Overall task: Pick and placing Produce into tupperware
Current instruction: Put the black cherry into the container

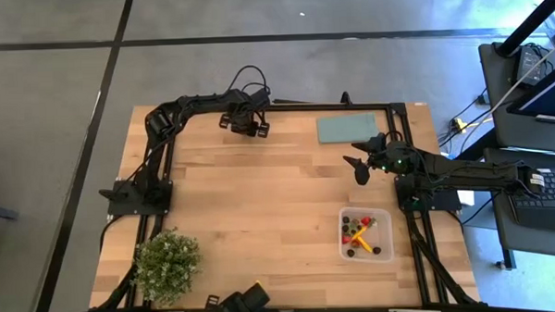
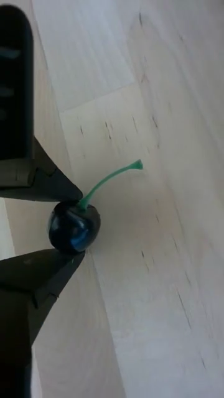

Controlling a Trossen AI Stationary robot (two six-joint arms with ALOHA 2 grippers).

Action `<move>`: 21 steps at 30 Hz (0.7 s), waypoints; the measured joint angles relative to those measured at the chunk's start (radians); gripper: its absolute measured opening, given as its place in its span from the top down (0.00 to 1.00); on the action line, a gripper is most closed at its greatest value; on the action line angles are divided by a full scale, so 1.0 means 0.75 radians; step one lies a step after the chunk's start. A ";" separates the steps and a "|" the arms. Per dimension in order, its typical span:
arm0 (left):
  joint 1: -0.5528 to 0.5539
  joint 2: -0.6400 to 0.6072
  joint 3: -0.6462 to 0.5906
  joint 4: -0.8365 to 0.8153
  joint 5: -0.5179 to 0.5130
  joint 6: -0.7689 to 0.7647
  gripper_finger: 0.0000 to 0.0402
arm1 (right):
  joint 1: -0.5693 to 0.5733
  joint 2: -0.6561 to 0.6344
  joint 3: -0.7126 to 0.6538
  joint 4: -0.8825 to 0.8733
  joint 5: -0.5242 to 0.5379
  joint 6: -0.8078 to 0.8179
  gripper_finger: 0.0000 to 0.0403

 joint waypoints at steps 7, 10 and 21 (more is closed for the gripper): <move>-0.009 -0.007 0.000 -0.001 0.029 0.100 0.75 | 0.000 0.000 0.000 0.000 0.000 0.000 0.29; -0.009 -0.035 -0.005 0.003 0.098 0.138 0.75 | 0.000 0.000 0.000 0.000 -0.001 0.001 0.29; -0.145 -0.385 -0.007 0.079 0.562 0.278 0.75 | 0.000 0.000 0.000 0.001 -0.001 -0.001 0.29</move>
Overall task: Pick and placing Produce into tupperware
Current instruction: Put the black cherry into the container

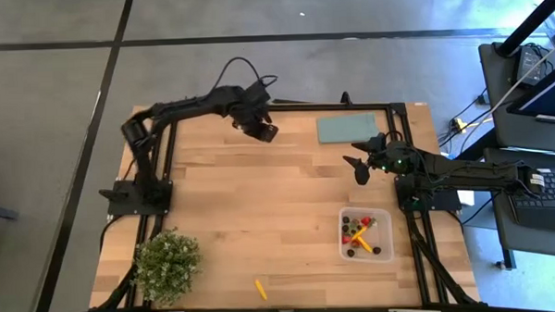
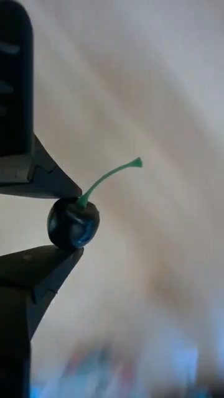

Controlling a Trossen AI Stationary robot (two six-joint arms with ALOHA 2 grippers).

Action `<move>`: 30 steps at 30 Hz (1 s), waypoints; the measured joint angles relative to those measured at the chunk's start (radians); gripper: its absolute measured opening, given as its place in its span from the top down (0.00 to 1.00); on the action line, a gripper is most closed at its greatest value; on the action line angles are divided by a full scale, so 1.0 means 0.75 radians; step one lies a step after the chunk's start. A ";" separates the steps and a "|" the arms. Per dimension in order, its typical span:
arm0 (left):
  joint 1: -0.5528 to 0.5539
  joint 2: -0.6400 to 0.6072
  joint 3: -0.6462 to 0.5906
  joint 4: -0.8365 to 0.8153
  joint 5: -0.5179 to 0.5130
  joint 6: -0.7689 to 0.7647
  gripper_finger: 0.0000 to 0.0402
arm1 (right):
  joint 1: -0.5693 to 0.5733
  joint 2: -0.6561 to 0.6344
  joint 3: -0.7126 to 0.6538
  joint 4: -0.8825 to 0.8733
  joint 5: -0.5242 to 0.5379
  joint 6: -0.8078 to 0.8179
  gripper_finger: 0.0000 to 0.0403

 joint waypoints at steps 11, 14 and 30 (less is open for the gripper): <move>-0.421 -0.211 0.006 0.781 0.220 -0.087 0.75 | 0.000 0.000 0.000 0.035 0.000 -0.003 0.29; -0.554 -0.177 0.008 0.972 0.100 -0.068 0.75 | 0.000 0.000 0.001 0.045 0.000 -0.004 0.29; -0.845 0.380 0.093 1.586 -0.149 0.028 0.75 | 0.000 0.000 0.001 0.052 0.000 0.001 0.29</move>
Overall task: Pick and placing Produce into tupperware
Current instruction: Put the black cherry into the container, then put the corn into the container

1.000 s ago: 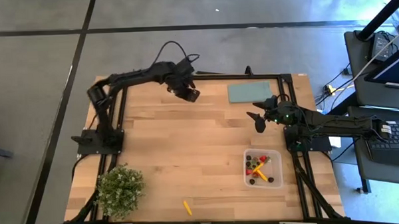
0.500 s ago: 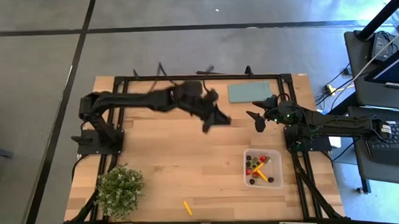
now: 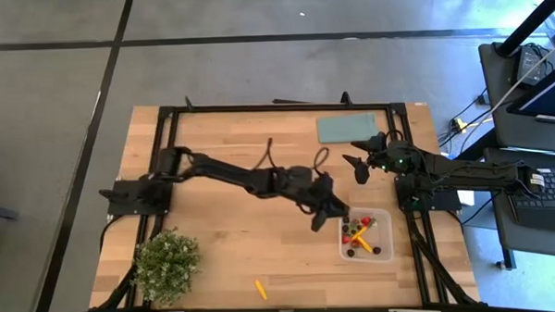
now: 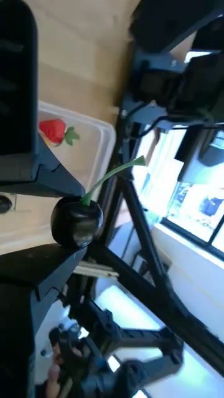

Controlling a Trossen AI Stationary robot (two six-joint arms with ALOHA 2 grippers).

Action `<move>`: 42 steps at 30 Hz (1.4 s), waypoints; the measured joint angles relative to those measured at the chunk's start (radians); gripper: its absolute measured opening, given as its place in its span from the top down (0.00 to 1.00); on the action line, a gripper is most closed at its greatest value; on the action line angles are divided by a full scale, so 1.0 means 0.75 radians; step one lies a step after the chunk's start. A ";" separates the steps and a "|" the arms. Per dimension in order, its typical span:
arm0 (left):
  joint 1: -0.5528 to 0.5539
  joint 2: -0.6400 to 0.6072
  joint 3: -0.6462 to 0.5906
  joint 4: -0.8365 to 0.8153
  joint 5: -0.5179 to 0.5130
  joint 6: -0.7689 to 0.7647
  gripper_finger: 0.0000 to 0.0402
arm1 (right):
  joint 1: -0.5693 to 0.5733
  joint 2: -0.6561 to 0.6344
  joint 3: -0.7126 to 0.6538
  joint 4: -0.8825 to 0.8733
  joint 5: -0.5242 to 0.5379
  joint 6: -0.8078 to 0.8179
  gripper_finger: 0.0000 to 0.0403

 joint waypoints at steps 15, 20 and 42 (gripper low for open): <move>-0.063 0.418 0.454 -0.349 0.146 -0.045 0.75 | 0.000 0.000 0.000 -0.003 0.000 0.039 0.29; -0.066 0.417 0.446 -0.412 0.080 -0.074 0.73 | 0.001 0.000 0.000 -0.004 0.000 0.039 0.29; -0.056 0.414 0.456 -0.401 0.068 -0.109 0.69 | 0.000 0.000 0.000 -0.004 0.000 0.036 0.29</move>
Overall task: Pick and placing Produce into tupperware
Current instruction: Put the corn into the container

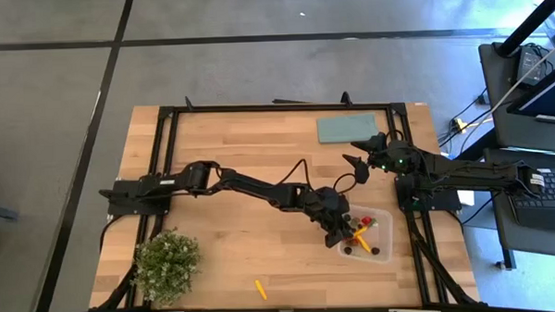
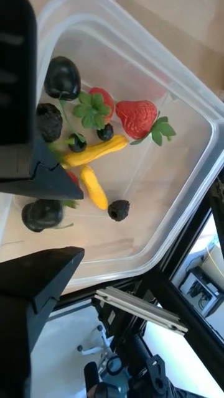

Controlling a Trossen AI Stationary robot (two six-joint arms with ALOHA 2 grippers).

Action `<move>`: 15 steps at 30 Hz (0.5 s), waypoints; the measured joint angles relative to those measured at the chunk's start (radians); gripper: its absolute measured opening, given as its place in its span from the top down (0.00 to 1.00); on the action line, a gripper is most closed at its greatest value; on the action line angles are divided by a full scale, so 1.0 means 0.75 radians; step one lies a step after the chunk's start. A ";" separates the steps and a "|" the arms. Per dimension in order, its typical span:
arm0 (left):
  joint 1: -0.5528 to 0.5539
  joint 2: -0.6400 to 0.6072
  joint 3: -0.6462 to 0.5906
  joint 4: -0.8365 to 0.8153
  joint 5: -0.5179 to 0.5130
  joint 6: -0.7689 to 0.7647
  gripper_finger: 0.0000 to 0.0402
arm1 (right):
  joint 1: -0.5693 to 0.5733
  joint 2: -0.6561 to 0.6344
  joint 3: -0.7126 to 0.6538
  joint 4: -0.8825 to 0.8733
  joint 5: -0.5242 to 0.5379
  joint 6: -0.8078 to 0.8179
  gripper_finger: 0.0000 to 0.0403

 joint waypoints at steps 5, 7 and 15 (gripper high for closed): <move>0.006 -0.005 0.001 0.002 0.024 -0.002 0.70 | 0.000 0.000 0.000 0.001 0.000 0.000 0.29; 0.026 -0.016 0.001 0.014 0.122 0.001 0.70 | 0.001 0.000 0.000 0.000 0.000 0.000 0.29; 0.159 -0.223 0.003 -0.045 0.456 0.119 0.67 | 0.000 0.000 0.000 -0.013 0.000 0.002 0.29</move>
